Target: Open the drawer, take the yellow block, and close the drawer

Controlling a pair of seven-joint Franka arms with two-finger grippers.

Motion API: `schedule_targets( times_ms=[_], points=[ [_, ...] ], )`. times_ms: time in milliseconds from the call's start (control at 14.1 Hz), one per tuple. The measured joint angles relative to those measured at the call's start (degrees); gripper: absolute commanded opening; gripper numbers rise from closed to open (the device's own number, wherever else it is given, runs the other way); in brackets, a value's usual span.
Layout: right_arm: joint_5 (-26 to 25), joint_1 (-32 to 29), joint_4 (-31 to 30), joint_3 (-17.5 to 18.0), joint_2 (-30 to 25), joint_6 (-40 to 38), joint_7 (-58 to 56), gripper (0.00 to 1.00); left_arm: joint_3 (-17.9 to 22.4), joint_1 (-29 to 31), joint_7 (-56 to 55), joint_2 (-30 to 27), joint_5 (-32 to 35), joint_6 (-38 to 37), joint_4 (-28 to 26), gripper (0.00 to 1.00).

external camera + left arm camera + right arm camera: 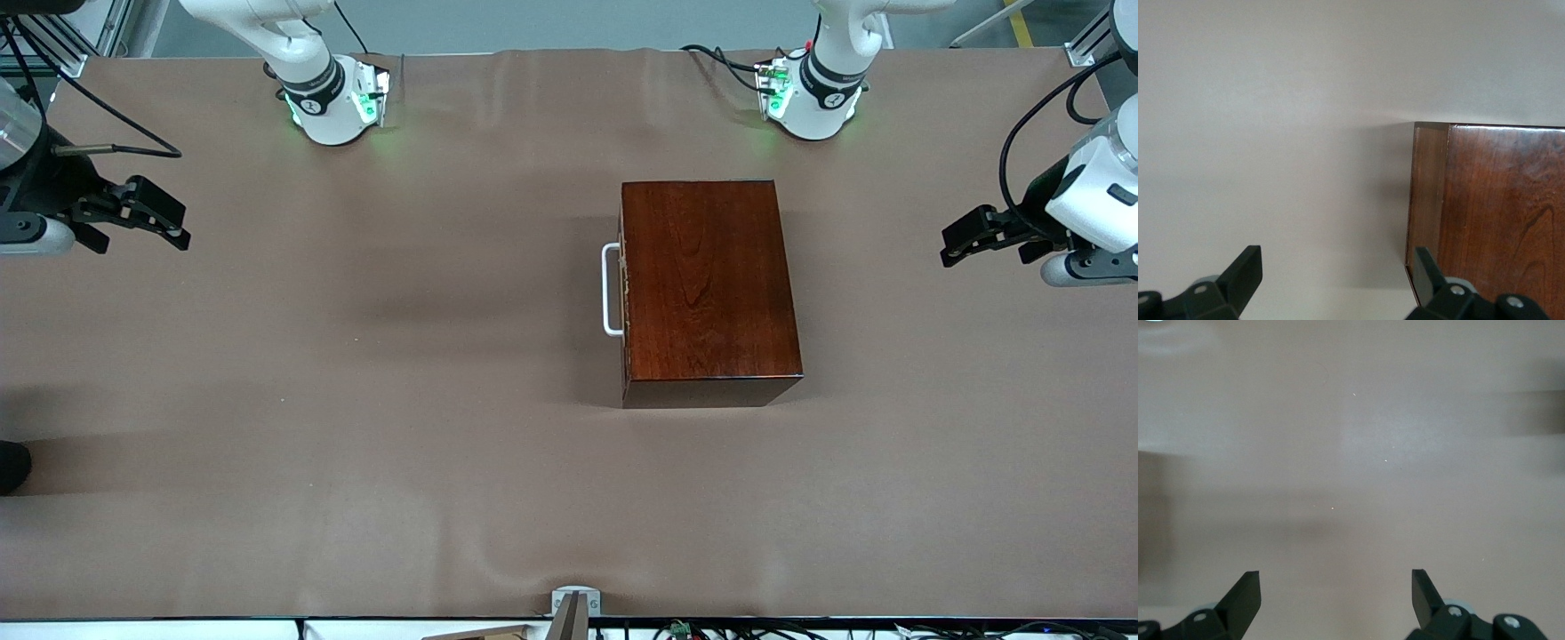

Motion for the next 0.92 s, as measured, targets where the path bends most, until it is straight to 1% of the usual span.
schedule_targets(
  times_ms=[568,781,923],
  points=[
    [0.0,0.0,0.0,0.0,0.0,0.0,0.0,1.0,-0.2,-0.4,0.0,0.1,0.0,0.0,0.2,1.0],
    [0.0,0.0,0.0,0.0,0.0,-0.3,0.0,1.0,-2.6,-0.5,0.0,0.1,-0.1,0.1,0.3,1.0],
    [0.0,0.0,0.0,0.0,0.0,-0.8,0.0,1.0,-5.8,-0.6,-0.1,0.1,-0.2,0.3,0.8,1.0]
  ],
)
